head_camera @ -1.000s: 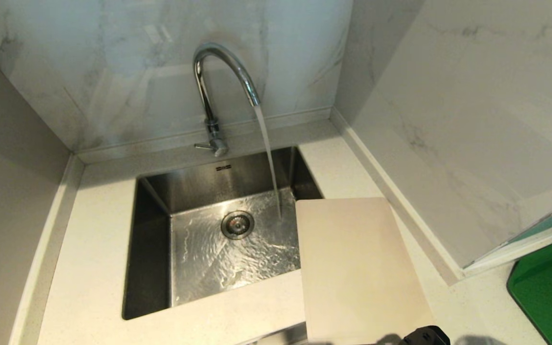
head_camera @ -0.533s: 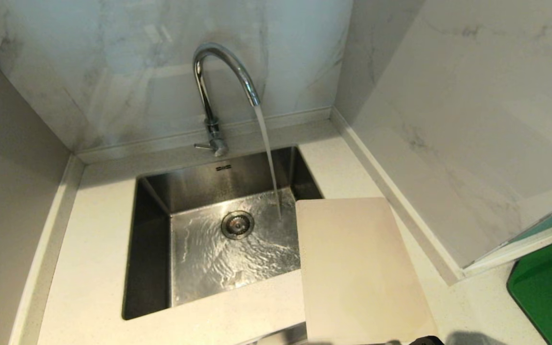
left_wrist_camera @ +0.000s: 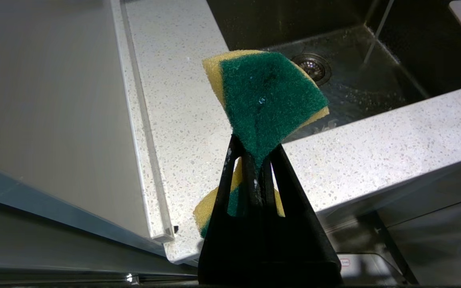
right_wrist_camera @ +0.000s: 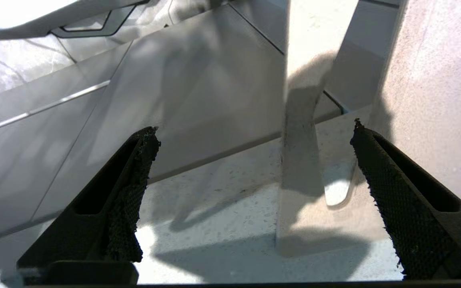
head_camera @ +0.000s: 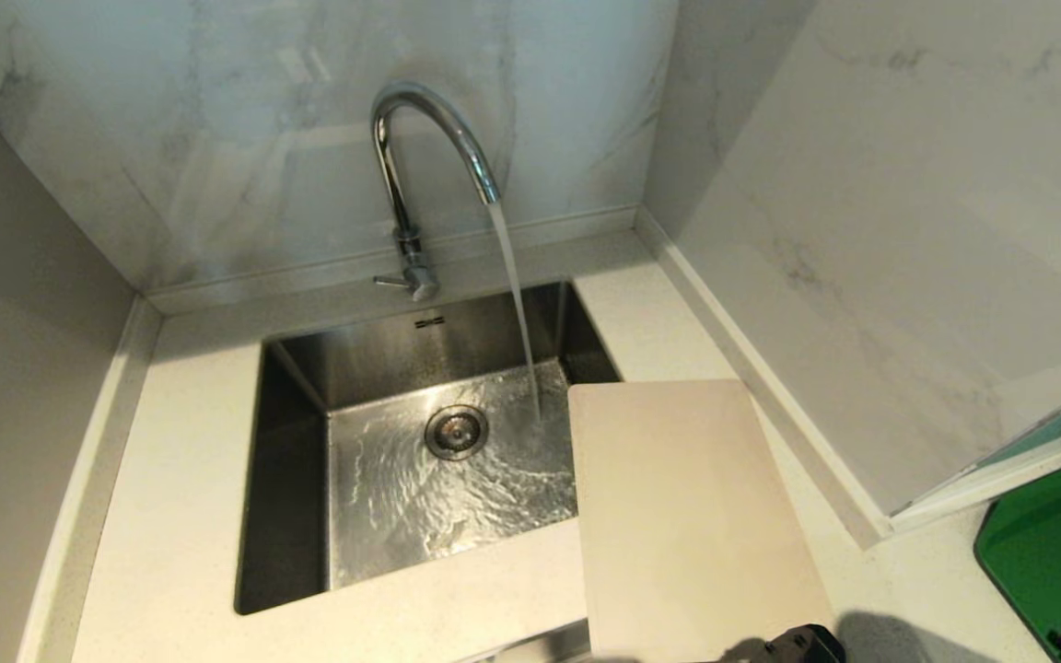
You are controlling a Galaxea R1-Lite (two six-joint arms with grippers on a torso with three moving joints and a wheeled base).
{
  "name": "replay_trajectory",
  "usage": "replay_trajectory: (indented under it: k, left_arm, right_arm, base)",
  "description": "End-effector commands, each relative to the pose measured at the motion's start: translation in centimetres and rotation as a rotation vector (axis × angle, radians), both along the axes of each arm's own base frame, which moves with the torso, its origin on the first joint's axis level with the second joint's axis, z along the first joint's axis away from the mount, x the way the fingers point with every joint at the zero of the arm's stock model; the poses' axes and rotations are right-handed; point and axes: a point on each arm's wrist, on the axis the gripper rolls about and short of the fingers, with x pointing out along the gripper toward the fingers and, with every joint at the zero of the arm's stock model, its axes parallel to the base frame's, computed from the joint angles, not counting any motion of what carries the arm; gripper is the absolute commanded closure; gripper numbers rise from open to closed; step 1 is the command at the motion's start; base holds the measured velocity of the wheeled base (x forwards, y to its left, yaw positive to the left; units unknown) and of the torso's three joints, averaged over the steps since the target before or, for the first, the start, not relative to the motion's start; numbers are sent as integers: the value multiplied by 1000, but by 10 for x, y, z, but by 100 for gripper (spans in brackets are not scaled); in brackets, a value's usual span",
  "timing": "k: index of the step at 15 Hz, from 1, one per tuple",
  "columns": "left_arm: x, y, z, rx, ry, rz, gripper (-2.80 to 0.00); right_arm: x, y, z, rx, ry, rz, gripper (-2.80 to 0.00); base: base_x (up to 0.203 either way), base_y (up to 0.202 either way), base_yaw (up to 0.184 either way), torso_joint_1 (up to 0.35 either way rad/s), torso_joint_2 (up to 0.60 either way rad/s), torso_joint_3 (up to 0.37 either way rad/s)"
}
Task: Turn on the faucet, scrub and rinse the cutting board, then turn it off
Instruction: Pick up the cutting board
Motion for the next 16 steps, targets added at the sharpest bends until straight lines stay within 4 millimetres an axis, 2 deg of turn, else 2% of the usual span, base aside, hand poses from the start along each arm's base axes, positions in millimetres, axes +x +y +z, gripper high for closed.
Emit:
replay_trajectory:
  k: [1, 8, 12, 16]
  left_arm:
    - [0, 0, 0, 0, 2, 0, 0]
    - [0, 0, 0, 0, 3, 2, 0]
    - [0, 0, 0, 0, 3, 2, 0]
    - [0, 0, 0, 0, 3, 0, 0]
  right_arm:
    - [7, 1, -6, -6, 7, -15, -280]
    - [18, 1, -15, -6, 37, -40, -280]
    - [28, 6, -29, 9, 29, -43, -280]
    - [35, 0, -40, -2, 53, -58, -280]
  base:
    - [0, 0, 0, 0, 0, 0]
    - [0, 0, 0, 0, 0, 0]
    - [0, 0, 0, 0, 0, 0]
    - [0, 0, 0, 0, 0, 0]
